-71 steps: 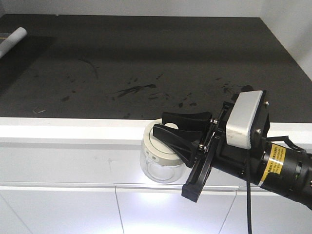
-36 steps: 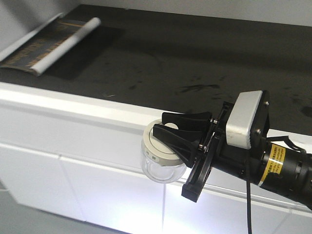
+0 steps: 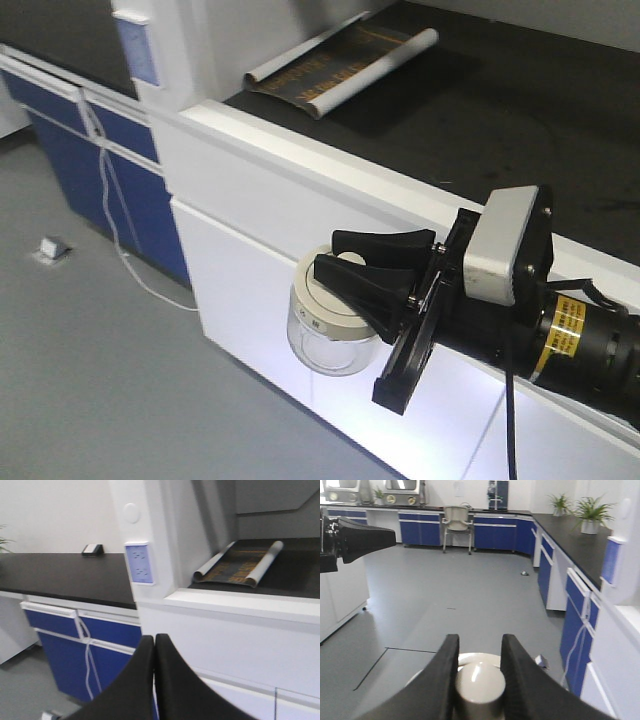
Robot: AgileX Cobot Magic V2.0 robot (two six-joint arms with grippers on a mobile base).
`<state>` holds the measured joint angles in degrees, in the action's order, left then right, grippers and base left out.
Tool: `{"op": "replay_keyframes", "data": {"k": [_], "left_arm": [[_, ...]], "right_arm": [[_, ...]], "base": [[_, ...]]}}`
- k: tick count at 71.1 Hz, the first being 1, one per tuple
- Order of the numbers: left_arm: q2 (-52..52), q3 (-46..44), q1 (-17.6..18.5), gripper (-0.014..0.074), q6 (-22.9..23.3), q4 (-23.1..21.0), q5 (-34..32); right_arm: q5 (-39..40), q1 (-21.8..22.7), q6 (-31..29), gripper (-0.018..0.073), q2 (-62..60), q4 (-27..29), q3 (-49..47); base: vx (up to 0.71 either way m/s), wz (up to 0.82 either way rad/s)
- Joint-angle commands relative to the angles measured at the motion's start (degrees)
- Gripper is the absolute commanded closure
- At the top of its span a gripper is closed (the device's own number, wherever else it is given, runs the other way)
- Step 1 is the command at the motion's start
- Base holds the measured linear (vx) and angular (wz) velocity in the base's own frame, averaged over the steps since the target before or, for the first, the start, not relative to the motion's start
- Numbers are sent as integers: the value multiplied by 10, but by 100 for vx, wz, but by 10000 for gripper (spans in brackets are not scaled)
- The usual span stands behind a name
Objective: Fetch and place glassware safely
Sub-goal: 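Hold the jar in the right gripper while the base turns away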
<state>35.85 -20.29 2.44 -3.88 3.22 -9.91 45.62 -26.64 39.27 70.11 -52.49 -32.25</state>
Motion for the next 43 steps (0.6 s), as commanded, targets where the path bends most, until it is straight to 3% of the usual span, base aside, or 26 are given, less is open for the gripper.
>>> {"op": "replay_keyframes", "data": {"k": [1,43], "left_arm": [[-1,-15,4,603,4,-3,-40],[-1,-15,4,603,4,-3,-40]], "right_arm": [[48,-1,-2,563,-12,27,-17],[49,-1,-2,563,-12,27,-17]], "base": [[-11,71],[-12,75]]}}
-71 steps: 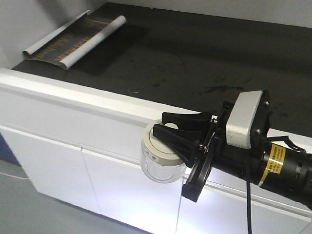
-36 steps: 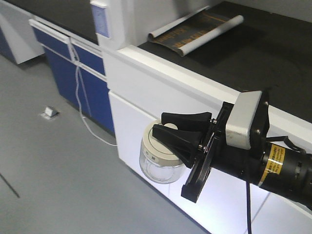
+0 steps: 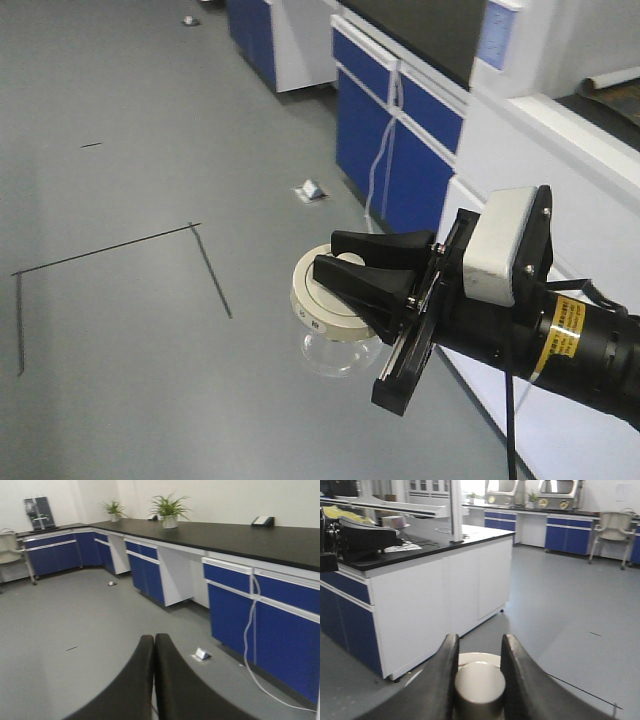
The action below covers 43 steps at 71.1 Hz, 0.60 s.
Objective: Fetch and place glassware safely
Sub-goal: 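Hold the jar in the right gripper while the base turns away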
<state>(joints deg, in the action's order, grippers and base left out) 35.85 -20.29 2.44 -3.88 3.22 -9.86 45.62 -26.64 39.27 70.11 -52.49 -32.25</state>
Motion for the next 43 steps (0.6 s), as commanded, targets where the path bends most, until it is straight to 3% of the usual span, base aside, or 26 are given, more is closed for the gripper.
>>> {"op": "replay_keyframes", "data": {"k": [1,23,43], "left_arm": [[-1,-15,4,603,4,-3,-41],[-1,-15,4,603,4,-3,-41],[-1,-15,4,603,4,-3,-41]], "right_arm": [[49,-1,-2,563,-12,27,-17],[48,-1,-2,563,-12,27,-17],[48,-1,-2,563,-12,27,-17]], "base": [[-8,82],[-4,72],[4,31]]}}
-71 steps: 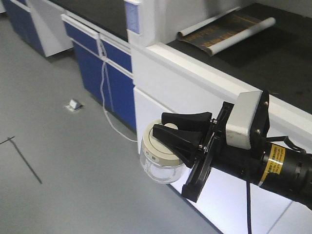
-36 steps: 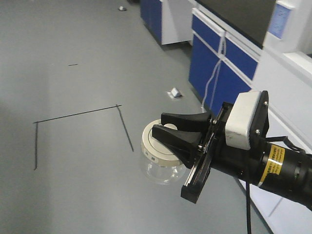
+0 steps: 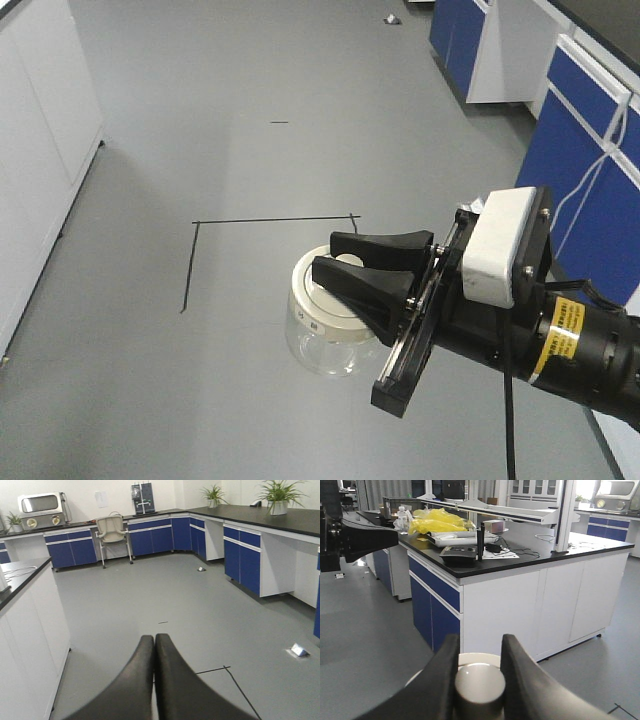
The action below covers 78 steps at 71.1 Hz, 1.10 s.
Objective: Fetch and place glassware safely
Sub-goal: 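Hold the jar in the right gripper while the base turns away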
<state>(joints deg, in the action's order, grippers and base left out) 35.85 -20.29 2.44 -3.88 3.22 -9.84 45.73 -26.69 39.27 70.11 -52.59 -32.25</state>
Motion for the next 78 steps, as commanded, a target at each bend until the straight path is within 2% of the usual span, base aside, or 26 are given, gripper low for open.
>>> {"op": "replay_keyframes", "data": {"k": [1,40,78], "left_arm": [[-1,-15,4,603,4,-3,-41],[-1,-15,4,603,4,-3,-41],[-1,-15,4,603,4,-3,-41]], "right_arm": [[47,0,-2,563,-12,28,-17],[47,0,-2,563,-12,28,-17],[47,0,-2,563,-12,28,-17]], "base": [[6,17],[10,15],[22,6]]}}
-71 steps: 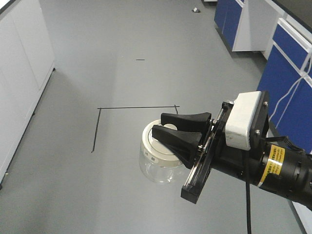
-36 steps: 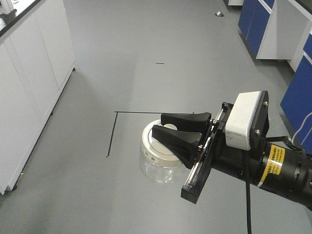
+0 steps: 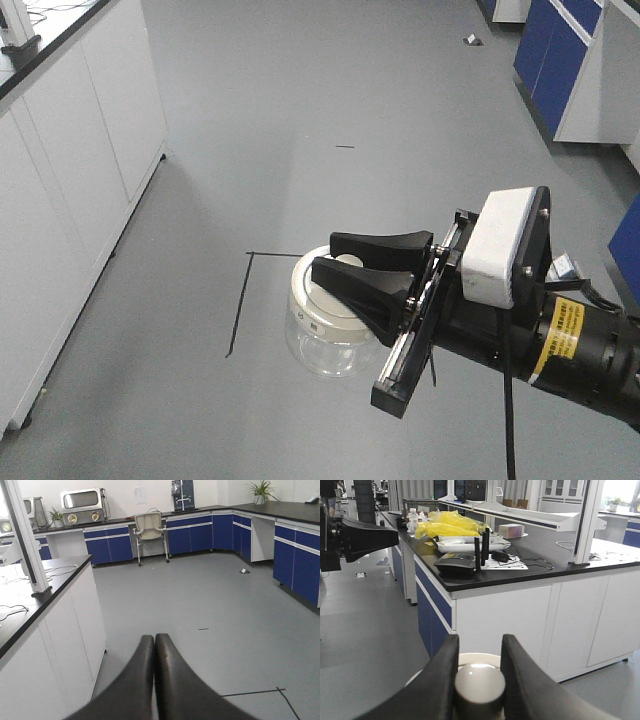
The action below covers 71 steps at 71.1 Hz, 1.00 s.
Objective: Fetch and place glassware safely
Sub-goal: 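Hold the jar in the right gripper while the base turns away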
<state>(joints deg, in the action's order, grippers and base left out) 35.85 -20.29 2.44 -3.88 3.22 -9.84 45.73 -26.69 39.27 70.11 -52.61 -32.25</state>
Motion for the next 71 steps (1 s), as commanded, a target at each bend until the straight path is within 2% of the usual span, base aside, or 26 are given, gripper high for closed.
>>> {"op": "replay_keyframes", "data": {"k": [1,71], "left_arm": [[-1,-15,4,603,4,-3,-41],[-1,-15,4,603,4,-3,-41]], "right_arm": [[47,0,-2,563,-12,28,-17],[48,0,-2,563,-12,28,-17]], "base": [[29,3],[35,-8]]}}
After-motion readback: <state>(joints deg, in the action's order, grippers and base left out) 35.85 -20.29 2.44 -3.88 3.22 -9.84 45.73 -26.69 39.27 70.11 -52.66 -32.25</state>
